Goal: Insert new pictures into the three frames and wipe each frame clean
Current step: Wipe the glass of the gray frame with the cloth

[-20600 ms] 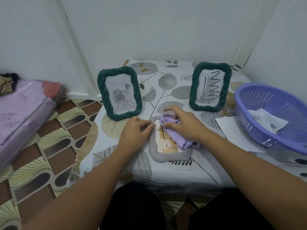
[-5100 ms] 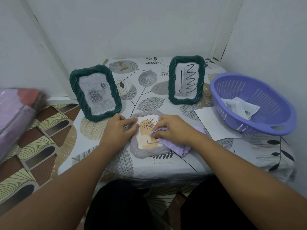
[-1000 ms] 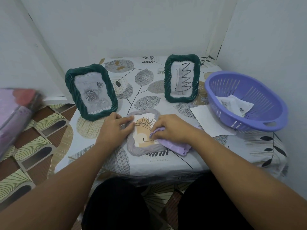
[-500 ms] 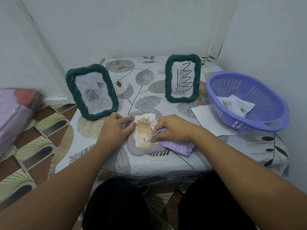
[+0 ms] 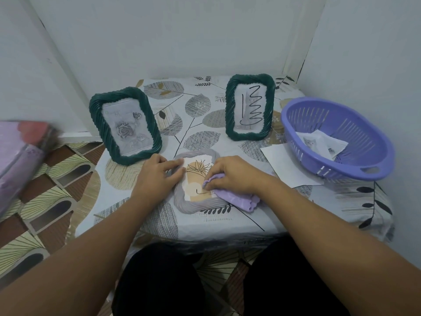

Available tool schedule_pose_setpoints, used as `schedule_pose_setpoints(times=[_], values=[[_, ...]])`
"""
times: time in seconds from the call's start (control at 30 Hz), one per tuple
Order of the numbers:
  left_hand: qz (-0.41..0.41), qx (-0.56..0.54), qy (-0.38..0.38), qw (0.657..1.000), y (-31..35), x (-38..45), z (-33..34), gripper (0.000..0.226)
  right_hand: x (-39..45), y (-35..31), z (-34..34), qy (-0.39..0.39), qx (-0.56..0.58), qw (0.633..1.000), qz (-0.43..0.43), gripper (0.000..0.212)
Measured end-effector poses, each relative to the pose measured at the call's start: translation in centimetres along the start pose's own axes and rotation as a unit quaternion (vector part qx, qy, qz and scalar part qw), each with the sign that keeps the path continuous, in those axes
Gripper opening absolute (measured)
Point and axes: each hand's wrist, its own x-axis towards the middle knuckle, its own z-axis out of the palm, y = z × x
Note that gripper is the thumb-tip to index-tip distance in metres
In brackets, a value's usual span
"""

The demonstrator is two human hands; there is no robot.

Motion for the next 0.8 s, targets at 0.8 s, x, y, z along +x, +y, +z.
schedule_pose_setpoints(times=[0.8], values=[[0.002,-0.011,0.000,1.000,0.0,0.0,-0.1,0.031,0.1,-0.6,-0.4,-0.062,-0.004,0.998,0.005,0.013]])
